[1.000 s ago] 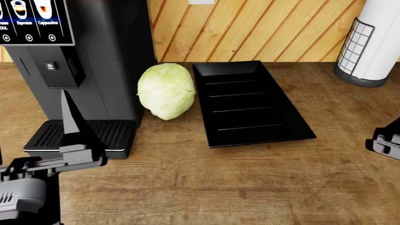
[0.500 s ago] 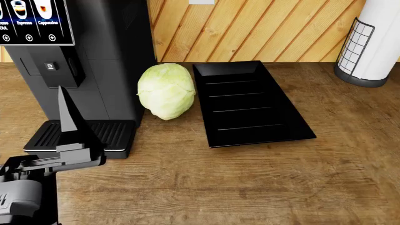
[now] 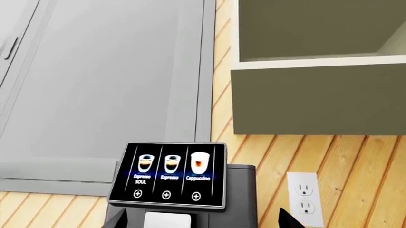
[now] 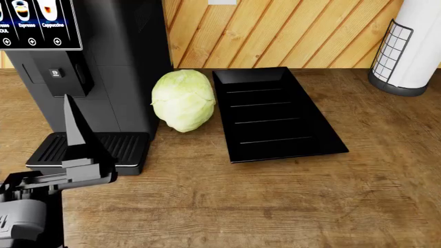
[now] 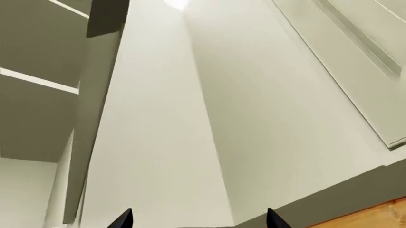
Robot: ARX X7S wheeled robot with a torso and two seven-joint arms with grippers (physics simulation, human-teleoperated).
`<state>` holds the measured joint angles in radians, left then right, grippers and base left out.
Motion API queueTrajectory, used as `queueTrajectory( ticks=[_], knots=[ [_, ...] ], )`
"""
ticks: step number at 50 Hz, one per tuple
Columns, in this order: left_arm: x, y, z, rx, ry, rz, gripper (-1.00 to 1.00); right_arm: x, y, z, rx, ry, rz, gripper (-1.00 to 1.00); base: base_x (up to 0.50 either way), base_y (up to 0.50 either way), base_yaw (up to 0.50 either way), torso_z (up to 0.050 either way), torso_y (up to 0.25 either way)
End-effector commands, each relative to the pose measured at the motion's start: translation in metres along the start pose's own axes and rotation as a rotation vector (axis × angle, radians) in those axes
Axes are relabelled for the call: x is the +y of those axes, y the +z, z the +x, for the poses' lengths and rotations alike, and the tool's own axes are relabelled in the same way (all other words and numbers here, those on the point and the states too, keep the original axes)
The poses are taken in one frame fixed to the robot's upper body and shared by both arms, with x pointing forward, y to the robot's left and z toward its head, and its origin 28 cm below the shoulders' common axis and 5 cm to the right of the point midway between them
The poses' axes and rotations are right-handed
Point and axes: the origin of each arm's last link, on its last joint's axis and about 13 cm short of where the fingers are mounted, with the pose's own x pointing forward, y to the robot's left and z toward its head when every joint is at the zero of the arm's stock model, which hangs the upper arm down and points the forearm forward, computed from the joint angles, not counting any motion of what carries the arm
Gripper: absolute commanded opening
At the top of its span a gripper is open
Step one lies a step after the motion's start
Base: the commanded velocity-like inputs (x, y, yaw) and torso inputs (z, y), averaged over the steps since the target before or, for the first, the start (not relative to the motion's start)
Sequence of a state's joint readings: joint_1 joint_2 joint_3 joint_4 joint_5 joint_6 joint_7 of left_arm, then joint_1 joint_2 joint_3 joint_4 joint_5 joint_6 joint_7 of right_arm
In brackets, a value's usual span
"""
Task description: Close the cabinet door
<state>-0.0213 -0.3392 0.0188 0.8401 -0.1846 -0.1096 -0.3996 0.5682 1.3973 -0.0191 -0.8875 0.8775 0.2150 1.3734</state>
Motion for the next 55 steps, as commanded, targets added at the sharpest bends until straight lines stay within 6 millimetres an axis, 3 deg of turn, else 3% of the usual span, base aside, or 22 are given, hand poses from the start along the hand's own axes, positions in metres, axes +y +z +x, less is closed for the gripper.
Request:
queueTrajectory(
  ticks=[1,28,43,55],
  knots=[
    [0.001,-0.001,-0.001,-0.003,0.002,0.001,1.00,0.004,0.010,0.023,-0.025,-0.021,-0.003,1.00,0.00,0.00,0.00,0.000,0.000],
    [0.001,0.000,0.001,-0.003,0.006,-0.003,1.00,0.024,0.018,0.055,-0.037,-0.003,0.002,1.00,0.00,0.00,0.00,0.000,0.000],
    [0.001,0.001,0.001,-0.003,0.007,-0.008,1.00,0.050,0.050,0.059,-0.119,0.127,0.063,1.00,0.00,0.00,0.00,0.000,0.000],
    [0.002,-0.002,-0.001,0.000,0.012,-0.011,1.00,0.062,0.063,0.058,-0.150,0.182,0.090,1.00,0.00,0.00,0.01,0.007,0.003]
  ],
)
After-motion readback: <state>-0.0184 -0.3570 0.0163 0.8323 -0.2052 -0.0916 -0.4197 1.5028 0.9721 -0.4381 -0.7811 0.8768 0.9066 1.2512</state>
